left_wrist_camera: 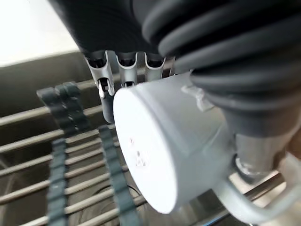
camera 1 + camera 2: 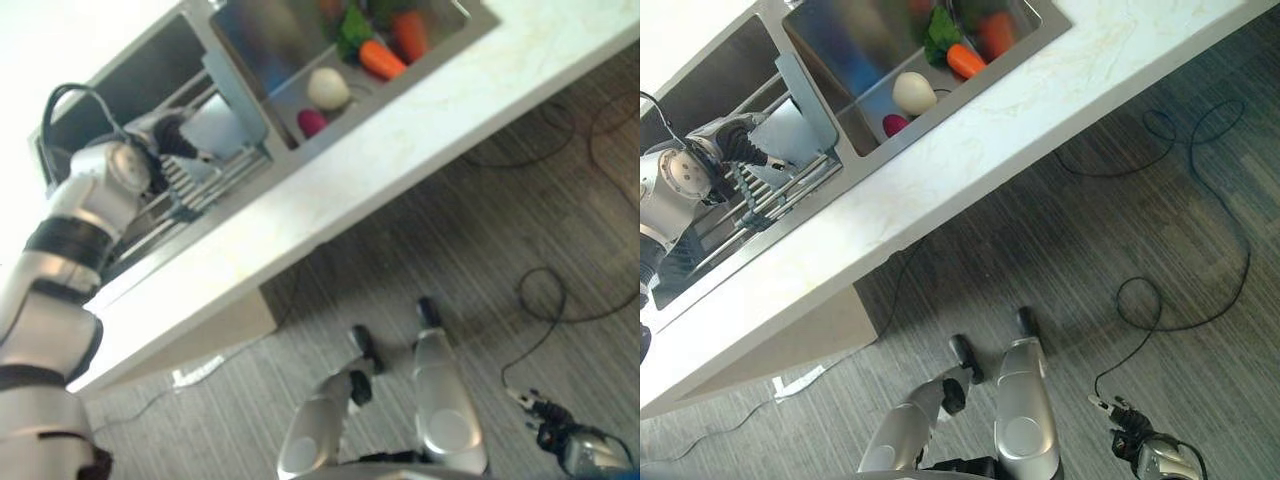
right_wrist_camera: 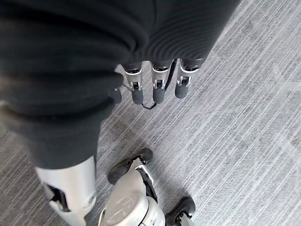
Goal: Place the dishes in the dishwasher.
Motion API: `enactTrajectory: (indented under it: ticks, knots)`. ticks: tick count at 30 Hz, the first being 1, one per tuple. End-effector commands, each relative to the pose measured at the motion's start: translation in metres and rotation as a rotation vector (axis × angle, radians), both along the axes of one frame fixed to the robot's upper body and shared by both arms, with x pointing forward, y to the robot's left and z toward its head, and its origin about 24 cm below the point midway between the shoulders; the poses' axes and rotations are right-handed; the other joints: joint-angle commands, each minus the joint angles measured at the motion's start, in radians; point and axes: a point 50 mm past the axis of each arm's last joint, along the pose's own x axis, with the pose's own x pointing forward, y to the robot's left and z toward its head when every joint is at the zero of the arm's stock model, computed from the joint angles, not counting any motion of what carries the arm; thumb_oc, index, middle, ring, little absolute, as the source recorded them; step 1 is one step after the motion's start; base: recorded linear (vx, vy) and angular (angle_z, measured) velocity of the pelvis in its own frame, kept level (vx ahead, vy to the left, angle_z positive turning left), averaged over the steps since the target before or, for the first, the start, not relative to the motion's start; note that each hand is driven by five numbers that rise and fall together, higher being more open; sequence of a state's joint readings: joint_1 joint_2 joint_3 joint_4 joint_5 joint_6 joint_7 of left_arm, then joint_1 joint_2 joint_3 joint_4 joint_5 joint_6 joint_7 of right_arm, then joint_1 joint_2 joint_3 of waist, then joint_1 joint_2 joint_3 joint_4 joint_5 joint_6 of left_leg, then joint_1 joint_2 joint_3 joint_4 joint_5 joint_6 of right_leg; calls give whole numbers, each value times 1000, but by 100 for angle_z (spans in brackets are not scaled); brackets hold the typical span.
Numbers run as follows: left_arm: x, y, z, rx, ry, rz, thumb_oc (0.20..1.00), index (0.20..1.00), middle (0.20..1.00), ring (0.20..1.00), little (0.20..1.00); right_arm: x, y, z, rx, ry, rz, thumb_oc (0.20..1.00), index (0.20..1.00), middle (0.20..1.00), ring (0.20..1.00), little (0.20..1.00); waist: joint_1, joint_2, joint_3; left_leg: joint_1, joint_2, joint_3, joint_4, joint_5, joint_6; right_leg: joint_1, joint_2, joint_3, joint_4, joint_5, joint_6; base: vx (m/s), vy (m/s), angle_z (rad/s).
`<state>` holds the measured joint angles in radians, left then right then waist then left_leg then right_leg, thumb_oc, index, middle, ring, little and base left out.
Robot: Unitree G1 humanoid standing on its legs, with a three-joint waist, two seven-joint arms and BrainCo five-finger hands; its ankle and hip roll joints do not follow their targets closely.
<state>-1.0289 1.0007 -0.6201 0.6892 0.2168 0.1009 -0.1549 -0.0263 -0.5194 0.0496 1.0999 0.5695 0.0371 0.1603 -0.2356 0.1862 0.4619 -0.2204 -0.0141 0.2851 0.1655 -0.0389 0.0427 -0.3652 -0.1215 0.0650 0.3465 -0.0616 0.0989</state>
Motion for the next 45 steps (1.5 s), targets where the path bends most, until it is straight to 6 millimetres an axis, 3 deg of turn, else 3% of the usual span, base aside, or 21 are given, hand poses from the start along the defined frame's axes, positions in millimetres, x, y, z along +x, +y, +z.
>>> enactTrajectory:
  ticks: [1, 5, 9, 11, 16, 20, 23, 28, 33, 37, 39, 42, 45]
  knots:
    - [-20, 46, 9, 41, -160, 249, 200, 200, 200, 200, 200, -30, -4, -7, -29, 50, -41, 1000, 1000, 1000, 1000, 1000, -21, -4, -109, -57, 63, -79, 134, -116, -90, 9, -70, -34, -46, -9, 80, 46, 41, 24]
    - [-38, 69, 29, 110, -286, 376, 200, 200, 200, 200, 200, -32, -11, -4, -50, 45, -67, 1000, 1000, 1000, 1000, 1000, 5, 12, -146, -41, 60, -86, 134, -125, -92, 40, -84, -66, -46, -28, 78, 28, 42, 32]
    - [-88, 110, 79, 192, -570, 538, 200, 200, 200, 200, 200, -44, -13, -6, -56, 78, -90, 1000, 1000, 1000, 1000, 1000, 57, 33, -210, -4, 55, -101, 134, -139, -97, 97, -108, -130, -46, -54, 83, 38, 48, 39]
    - [-104, 118, 91, 158, -633, 534, 200, 200, 200, 200, 200, -59, -9, -14, -49, 145, -103, 1000, 1000, 1000, 1000, 1000, 81, 34, -247, 12, 60, -107, 134, -141, -98, 124, -111, -157, -46, -63, 82, 44, -19, 32]
    - [-114, 105, 109, 115, -802, 404, 200, 200, 200, 200, 200, -87, 3, -26, -24, 241, -140, 1000, 1000, 1000, 1000, 1000, 131, 12, -305, 47, 73, -125, 134, -150, -97, 184, -111, -209, -46, -88, 76, 13, -86, 24]
    - [-123, 86, 114, 93, -917, 296, 200, 200, 200, 200, 200, -94, 18, -34, 18, 256, -145, 1000, 1000, 1000, 1000, 1000, 173, -30, -331, 86, 90, -147, 134, -161, -97, 245, -104, -249, -46, -118, 65, -23, -144, 21]
    - [-129, 75, 102, 83, -972, 231, 200, 200, 200, 200, 200, -93, 29, -38, 47, 253, -125, 1000, 1000, 1000, 1000, 1000, 199, -59, -342, 103, 101, -166, 134, -163, -99, 276, -92, -266, -46, -135, 50, -30, -154, 27]
    - [-144, 66, 49, 1, -1050, 220, 200, 200, 200, 200, 200, -92, 49, -45, 87, 255, -56, 1000, 1000, 1000, 1000, 1000, 245, -98, -360, 116, 115, -205, 134, -162, -103, 312, -70, -295, -46, -154, 29, -50, -117, 20]
    - [-147, 51, 11, -119, -1087, 190, 200, 200, 200, 200, 200, -72, 63, -46, 102, 210, 74, 1000, 1000, 1000, 1000, 1000, 287, -114, -365, 126, 123, -258, 134, -162, -117, 338, -41, -312, -46, -182, 5, -83, -125, 20]
    - [-146, 32, -17, -348, -1068, 103, 200, 200, 200, 200, 200, -48, 74, -44, 102, 172, 210, 1000, 1000, 1000, 1000, 1000, 319, -119, -365, 108, 135, -283, 134, -130, -137, 340, -22, -329, -46, -188, -17, -80, -118, 14]
    - [-140, 12, -33, -501, -1044, 21, 200, 200, 200, 200, 200, -32, 85, -43, 112, 138, 237, 1000, 1000, 1000, 1000, 1000, 332, -112, -342, 71, 164, -258, 134, -85, -166, 366, -12, -371, -46, -197, -23, -113, -96, 24]
    - [-133, -2, -42, -638, -1032, -44, 200, 200, 200, 200, 200, -15, 91, -39, 92, 87, 257, 1000, 1000, 1000, 1000, 1000, 334, -108, -319, 45, 184, -208, 134, -52, -182, 381, -22, -426, -46, -201, -28, -245, 2, 94]
    - [-127, -22, -58, -794, -1002, -100, 200, 200, 200, 200, 200, -4, 88, -35, 96, 57, 200, 1000, 1000, 1000, 1000, 1000, 319, -145, -313, 131, 176, -109, 134, -64, -152, 381, -68, -467, -46, -188, -34, -221, 109, 159]
